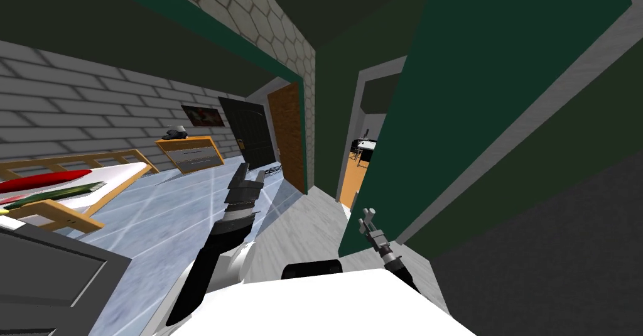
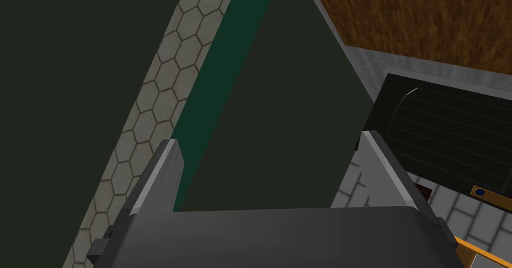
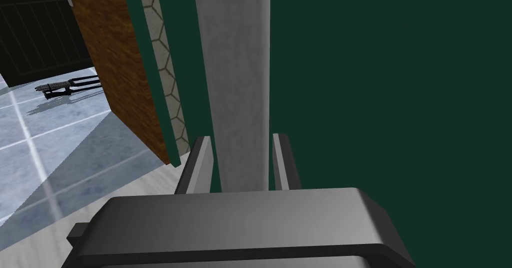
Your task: Pull the door open
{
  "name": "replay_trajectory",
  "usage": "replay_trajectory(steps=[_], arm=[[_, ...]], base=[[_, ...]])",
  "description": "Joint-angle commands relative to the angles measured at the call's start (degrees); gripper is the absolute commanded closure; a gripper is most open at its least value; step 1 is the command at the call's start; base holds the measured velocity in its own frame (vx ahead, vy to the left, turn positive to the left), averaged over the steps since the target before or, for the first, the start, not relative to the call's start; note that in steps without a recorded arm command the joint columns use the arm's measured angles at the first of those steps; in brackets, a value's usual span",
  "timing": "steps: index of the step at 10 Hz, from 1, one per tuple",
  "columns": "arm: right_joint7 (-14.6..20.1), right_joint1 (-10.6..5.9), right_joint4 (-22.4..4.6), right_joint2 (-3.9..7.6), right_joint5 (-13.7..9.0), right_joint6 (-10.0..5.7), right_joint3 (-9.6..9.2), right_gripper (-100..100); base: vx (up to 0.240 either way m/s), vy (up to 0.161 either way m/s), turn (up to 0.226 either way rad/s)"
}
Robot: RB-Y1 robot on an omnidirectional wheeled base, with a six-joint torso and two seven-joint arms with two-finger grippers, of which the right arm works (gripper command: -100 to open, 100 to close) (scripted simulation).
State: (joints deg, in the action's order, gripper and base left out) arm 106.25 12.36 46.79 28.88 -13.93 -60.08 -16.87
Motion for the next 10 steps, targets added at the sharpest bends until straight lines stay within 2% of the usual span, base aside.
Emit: replay_trajectory(steps=[1,2,4,5,6,8,10], arm=[[0.4,0.62,-0.2,0.16,1.0,-1.65,-1.22,100],[0.8,1.54,0.1,0.77,1.8,-3.11,-2.19,100],[1.2,2.47,0.4,1.38,2.7,-4.58,-3.18,100],[1.4,2.93,0.5,1.68,3.1,-5.3,-3.66,100],[1.4,2.93,0.5,1.68,3.1,-5.3,-3.66,100],[2.1,4.5,1.0,2.71,4.6,-7.79,-5.33,100],[2.5,5.26,1.2,3.21,5.4,-9.0,-6.14,100]], base=[[-0.004,-0.004,-0.051],[-0.012,-0.021,-0.074],[-0.015,-0.039,-0.073],[-0.021,-0.044,-0.035],[-0.017,-0.029,-0.023],[-0.029,-0.09,-0.038],[-0.109,-0.085,0.084]])
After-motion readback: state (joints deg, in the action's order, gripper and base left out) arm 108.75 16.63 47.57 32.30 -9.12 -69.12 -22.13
